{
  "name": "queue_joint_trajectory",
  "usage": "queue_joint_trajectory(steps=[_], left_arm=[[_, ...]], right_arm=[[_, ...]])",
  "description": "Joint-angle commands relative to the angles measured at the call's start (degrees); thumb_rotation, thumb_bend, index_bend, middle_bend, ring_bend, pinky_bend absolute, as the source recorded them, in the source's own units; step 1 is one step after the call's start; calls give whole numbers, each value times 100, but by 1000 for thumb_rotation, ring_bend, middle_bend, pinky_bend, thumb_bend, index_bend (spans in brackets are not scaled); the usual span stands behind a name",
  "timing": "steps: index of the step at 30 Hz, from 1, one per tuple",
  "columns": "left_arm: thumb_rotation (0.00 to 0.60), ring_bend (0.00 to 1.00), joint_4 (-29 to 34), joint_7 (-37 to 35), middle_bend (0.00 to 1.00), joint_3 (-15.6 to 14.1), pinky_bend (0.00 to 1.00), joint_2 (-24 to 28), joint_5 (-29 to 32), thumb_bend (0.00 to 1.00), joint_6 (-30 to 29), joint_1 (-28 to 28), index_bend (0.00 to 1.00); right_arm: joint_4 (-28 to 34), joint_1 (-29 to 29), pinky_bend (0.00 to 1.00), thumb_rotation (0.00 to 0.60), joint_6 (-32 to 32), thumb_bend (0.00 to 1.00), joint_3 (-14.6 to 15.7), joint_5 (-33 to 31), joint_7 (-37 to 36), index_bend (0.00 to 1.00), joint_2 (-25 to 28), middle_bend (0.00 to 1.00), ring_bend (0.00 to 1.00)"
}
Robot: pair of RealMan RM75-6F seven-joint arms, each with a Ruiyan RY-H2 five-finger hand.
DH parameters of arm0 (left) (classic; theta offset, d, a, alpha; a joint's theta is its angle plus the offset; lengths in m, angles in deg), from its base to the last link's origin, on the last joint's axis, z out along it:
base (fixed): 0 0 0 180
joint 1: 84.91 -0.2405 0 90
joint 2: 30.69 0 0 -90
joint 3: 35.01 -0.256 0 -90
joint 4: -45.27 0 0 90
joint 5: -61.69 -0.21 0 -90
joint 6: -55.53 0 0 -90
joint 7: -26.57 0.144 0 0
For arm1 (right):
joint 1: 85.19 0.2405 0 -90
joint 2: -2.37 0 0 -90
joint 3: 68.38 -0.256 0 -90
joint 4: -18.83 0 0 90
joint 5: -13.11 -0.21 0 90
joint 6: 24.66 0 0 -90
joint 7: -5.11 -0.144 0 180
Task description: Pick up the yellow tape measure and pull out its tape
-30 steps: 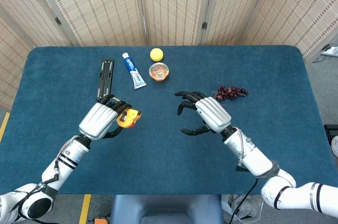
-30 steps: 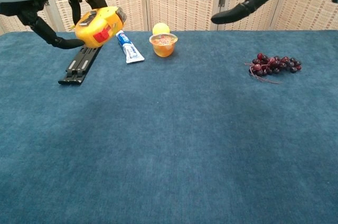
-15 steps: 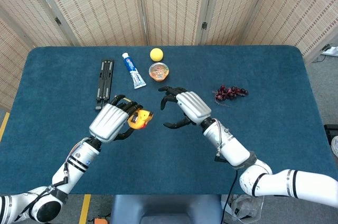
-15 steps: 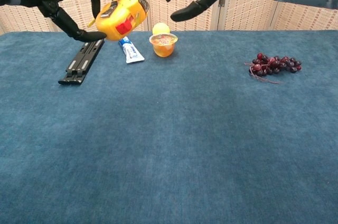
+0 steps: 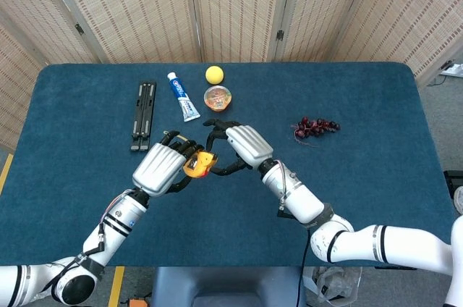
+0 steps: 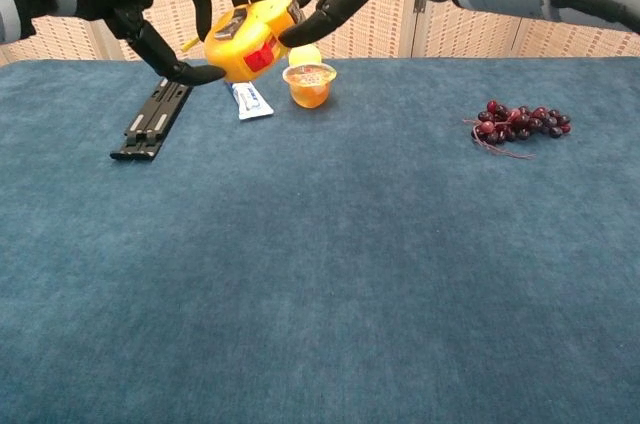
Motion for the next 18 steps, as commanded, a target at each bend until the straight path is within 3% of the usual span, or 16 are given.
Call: queue_joint_trajectory(steps=[1,18], left_arm=[[600,426,-11,26,457,-18,183,-27,41,408,-23,30,443],[600,425,-150,-37,457,-123,182,-66,228,408,-65,122,443]], right_arm=[[-34,24,161,600,-9,231,18,-28,-9,462,-14,183,204],[8,21,161,600,-81,231,166,-7,-142,526,114,202,205]])
